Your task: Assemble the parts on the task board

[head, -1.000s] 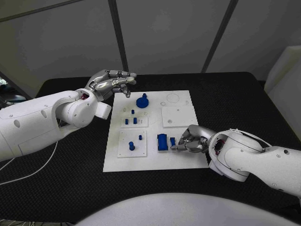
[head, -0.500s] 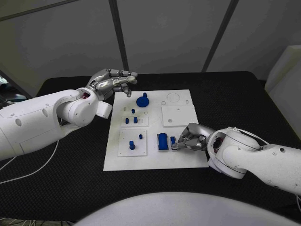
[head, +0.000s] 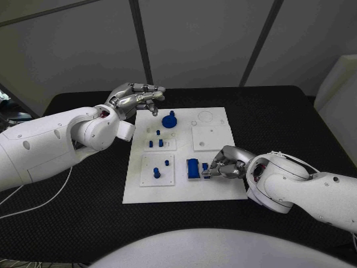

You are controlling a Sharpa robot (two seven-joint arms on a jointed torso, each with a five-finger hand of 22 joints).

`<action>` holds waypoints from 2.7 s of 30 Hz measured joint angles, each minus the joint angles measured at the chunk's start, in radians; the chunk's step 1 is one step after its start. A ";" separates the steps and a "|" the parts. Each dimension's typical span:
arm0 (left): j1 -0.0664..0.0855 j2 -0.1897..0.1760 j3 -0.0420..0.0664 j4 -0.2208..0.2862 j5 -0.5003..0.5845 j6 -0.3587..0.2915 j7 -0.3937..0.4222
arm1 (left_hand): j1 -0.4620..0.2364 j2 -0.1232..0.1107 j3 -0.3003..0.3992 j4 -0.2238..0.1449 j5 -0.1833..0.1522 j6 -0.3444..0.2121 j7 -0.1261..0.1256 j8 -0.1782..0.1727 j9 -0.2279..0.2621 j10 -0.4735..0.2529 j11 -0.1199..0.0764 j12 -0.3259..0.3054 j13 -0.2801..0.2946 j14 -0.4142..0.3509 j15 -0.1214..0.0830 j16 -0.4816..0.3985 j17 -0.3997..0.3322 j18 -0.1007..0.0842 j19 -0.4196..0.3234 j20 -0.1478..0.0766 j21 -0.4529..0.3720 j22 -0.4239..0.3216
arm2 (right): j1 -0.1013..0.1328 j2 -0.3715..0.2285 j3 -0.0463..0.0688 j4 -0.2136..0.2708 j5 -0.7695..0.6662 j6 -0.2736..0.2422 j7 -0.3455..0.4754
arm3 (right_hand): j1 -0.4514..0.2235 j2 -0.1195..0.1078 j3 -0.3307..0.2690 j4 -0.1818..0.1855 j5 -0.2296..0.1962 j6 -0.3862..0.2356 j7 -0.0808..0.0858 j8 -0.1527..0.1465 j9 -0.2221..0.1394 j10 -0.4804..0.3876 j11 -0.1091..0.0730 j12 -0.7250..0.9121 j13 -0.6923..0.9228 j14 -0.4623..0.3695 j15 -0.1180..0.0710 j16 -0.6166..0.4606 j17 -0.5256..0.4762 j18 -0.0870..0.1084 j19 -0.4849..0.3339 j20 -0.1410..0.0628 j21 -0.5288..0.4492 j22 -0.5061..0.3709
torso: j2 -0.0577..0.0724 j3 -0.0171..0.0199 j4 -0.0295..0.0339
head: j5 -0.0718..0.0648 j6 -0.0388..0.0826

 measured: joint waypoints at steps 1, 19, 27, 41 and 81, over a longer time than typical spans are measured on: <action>0.000 0.001 0.000 0.000 0.000 0.000 0.000 | 0.000 0.000 0.000 0.000 0.000 0.000 0.000 0.000 0.000 0.000 0.000 0.000 0.000 0.000 0.000 0.003 0.000 0.000 0.000 0.000 0.000 0.000 | 0.000 -0.005 0.000 0.005 0.001 -0.005 0.008 | -0.003 -0.003 -0.004 0.004 0.010 -0.002 0.002 0.000 -0.001 0.000 0.000 0.000 0.000 0.000 0.000 0.000 0.000 0.000 0.000 0.000 0.000 0.000 | -0.001 -0.0001 -0.0003 | 0.001 0.002; -0.018 0.043 -0.001 -0.097 0.108 -0.077 0.100 | -0.038 -0.016 -0.068 0.043 0.000 -0.011 0.004 0.000 0.000 -0.042 0.027 -0.020 -0.030 -0.135 0.045 -0.325 -0.171 0.000 -0.170 0.046 -0.219 -0.142 | 0.080 0.025 0.003 -0.239 0.544 -0.065 0.489 | 0.169 0.049 0.091 -0.124 0.015 -0.084 0.059 -0.160 -0.102 -0.327 0.056 -0.710 -0.490 -0.172 0.053 -0.637 -0.635 0.125 -0.424 0.042 -0.637 -0.491 | -0.048 -0.0148 0.0012 | -0.043 0.070; -0.030 0.083 0.000 -0.157 0.174 -0.129 0.147 | -0.016 -0.006 -0.072 0.053 0.000 -0.025 0.018 -0.012 -0.001 -0.052 0.045 -0.091 -0.068 -0.185 0.099 -0.613 -0.280 0.000 -0.414 0.132 -0.484 -0.345 | 0.099 0.173 0.060 -0.509 0.815 -0.074 0.721 | 0.184 0.025 0.170 -0.131 0.005 -0.126 0.116 -0.242 -0.211 -0.360 0.147 -1.081 -0.941 -0.434 0.168 -1.141 -0.906 0.125 -0.621 0.146 -1.041 -0.766 | -0.083 -0.0289 -0.0058 | -0.056 0.126; -0.043 0.154 -0.002 -0.254 0.180 -0.184 0.178 | -0.141 0.022 -0.232 0.072 -0.014 -0.171 -0.007 -0.071 -0.023 -0.225 0.071 -0.262 -0.089 -0.397 0.146 -0.858 -0.430 0.000 -0.740 0.147 -0.577 -0.617 | 0.100 0.261 0.077 -0.662 0.915 -0.018 0.843 | -0.057 -0.032 0.224 -0.182 -0.048 -0.270 0.104 -0.260 -0.392 -0.518 0.182 -1.181 -1.257 -0.614 0.227 -1.375 -1.204 0.125 -0.736 0.220 -1.410 -1.079 | -0.102 -0.0260 0.0001 | -0.038 0.147; -0.056 0.048 -0.056 0.164 0.111 -0.656 0.199 | -1.118 0.130 -0.453 0.036 -0.135 -0.857 -0.177 -0.109 -0.066 -0.902 -0.105 -0.327 -0.131 -1.024 -0.024 -0.895 -0.474 -0.171 -1.101 -0.111 -0.604 -0.855 | 0.128 0.114 -0.005 -0.245 1.301 -0.471 1.014 | -1.060 -0.087 0.203 -0.167 -0.142 -0.921 -0.056 -0.301 -0.494 -1.257 0.016 -1.221 -1.303 -1.311 0.083 -1.413 -1.306 -0.024 -1.323 -0.032 -1.480 -1.303 | -0.061 -0.0020 0.0463 | -0.020 0.251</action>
